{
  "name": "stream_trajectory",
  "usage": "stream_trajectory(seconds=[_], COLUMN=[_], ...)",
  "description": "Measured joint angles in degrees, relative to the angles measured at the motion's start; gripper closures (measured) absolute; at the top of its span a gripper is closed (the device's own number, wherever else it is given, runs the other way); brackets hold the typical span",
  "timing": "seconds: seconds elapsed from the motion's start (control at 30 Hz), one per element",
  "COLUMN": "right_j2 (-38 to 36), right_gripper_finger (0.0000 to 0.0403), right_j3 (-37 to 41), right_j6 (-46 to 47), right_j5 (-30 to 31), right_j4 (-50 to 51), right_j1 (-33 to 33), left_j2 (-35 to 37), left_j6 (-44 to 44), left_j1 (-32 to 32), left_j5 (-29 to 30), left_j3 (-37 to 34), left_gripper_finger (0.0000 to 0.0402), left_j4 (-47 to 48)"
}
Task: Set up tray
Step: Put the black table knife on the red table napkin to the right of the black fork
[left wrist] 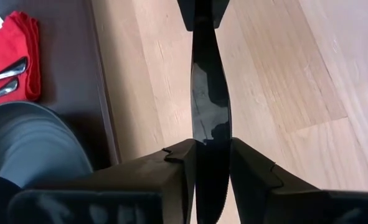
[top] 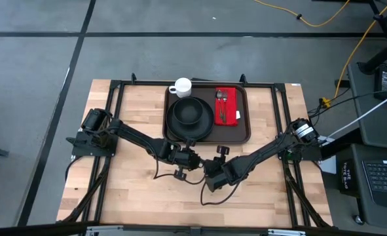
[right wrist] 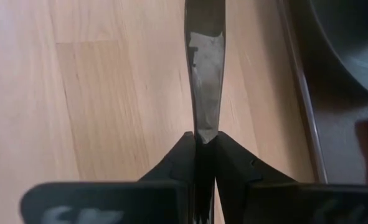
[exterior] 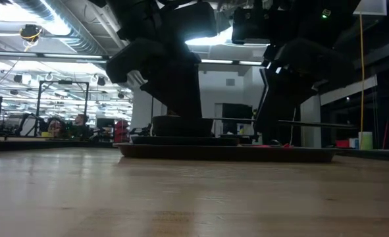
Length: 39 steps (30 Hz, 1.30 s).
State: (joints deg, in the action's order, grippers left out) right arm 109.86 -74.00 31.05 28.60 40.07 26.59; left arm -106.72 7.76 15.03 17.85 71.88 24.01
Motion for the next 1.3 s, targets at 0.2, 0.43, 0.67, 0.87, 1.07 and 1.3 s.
stream_trajectory(seconds=[0.2,0.43,0.67,0.87,1.07,1.3], right_j2=[0.00,0.00,0.00,0.00,-1.48,-4.57], right_gripper_finger=[0.0360,0.0360,0.0360,0.0360,0.0359,0.0359], right_j3=[-0.02,0.00,0.00,0.00,0.02,0.48], right_j6=[-0.34,-0.53,-0.55,-0.43,-0.09,-2.66], right_j5=[-0.61,-1.71,-1.69,-1.47,-1.31,0.41], right_j4=[-0.09,0.09,0.20,0.78,2.69,3.53], right_j1=[0.04,0.07,0.07,-0.17,-0.17,1.01], left_j2=[0.00,0.02,0.66,3.29,10.22,23.54], left_j6=[-0.95,-0.91,1.78,4.17,2.87,2.95], left_j1=[-0.02,0.00,0.76,1.53,1.24,-0.53], left_j5=[-2.25,-2.25,-1.58,-1.13,-1.32,-4.45], left_j3=[0.00,0.07,2.14,3.78,2.32,-12.51], left_gripper_finger=[0.0306,0.0257,0.0236,0.0250,0.0288,0.0333], left_j4=[0.03,0.09,6.02,10.03,13.97,0.25])
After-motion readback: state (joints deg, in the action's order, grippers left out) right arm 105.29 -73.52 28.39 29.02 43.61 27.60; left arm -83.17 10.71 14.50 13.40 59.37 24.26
